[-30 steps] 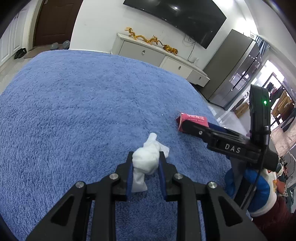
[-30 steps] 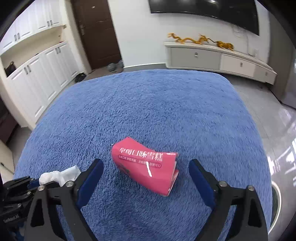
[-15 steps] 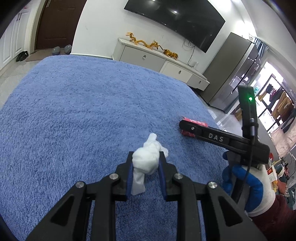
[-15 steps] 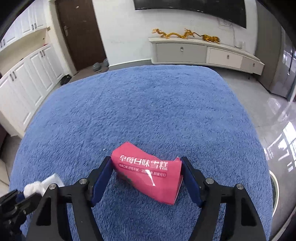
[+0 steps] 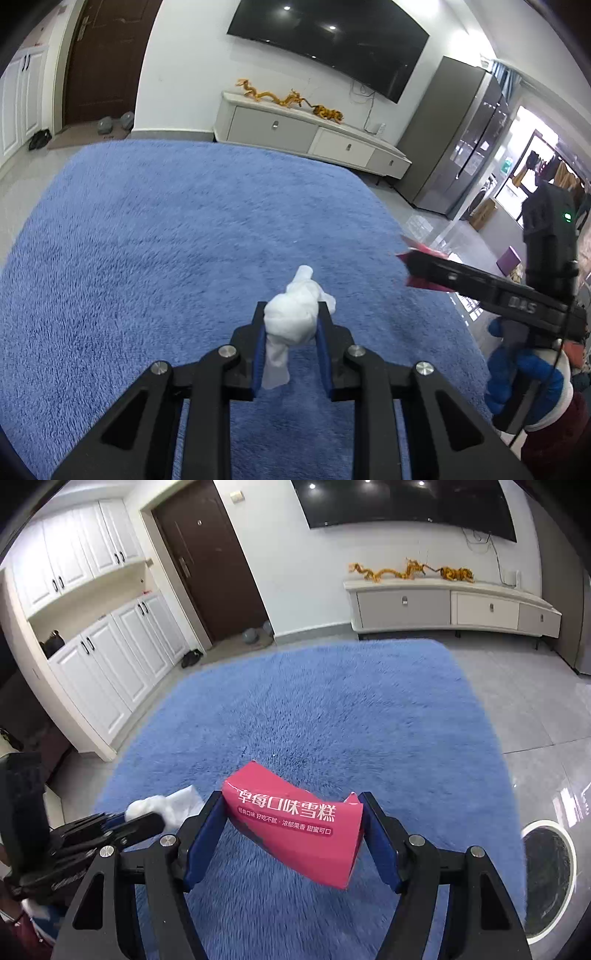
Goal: Collect trash
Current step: 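Carry both items over the trash bin and open both tools to drop them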
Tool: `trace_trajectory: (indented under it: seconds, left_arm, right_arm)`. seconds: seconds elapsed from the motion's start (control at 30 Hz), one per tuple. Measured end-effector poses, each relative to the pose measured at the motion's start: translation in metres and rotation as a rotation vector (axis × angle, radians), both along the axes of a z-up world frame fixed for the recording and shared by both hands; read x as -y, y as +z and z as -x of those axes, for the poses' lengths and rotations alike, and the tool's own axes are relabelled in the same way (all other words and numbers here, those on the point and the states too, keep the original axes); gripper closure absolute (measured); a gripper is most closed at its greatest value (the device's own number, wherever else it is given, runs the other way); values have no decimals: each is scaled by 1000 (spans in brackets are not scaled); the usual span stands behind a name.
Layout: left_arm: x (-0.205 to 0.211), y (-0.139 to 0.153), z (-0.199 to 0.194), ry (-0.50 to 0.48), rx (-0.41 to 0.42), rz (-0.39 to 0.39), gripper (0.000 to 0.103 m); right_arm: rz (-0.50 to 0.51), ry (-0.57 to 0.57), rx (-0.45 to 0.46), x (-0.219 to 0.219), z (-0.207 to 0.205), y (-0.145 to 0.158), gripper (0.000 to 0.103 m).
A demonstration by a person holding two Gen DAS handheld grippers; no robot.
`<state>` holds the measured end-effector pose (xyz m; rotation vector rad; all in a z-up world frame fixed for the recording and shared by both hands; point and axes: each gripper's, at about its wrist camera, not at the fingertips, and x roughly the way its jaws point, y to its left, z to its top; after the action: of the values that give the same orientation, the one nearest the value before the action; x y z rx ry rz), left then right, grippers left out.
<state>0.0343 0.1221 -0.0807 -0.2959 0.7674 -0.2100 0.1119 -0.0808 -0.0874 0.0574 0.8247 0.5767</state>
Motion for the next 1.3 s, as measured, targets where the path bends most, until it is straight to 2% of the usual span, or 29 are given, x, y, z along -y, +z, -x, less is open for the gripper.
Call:
trace_trajectory:
  seconds: [0.23,0.63,0.93,1.13,1.3]
  left_arm:
    - [36,22,5,-52,31,-41,80]
    - [129,49,-8,-232,63,-144,80]
    - [238,47,-48,-424,52,-249,80]
    - [324,28,-86,-542,9,-286,80]
    - [382,4,-118,-610,-39,-281,80]
  right_arm:
    - [-47,-52,60,50,38,24,33]
    - [-134,-274,110,171,65,35,33]
    - [-174,-467,70,267,59,2,33]
    - [-194,-556,-2,316,42,-35,33]
    - [-182,-602,-72,348,23,-69,33]
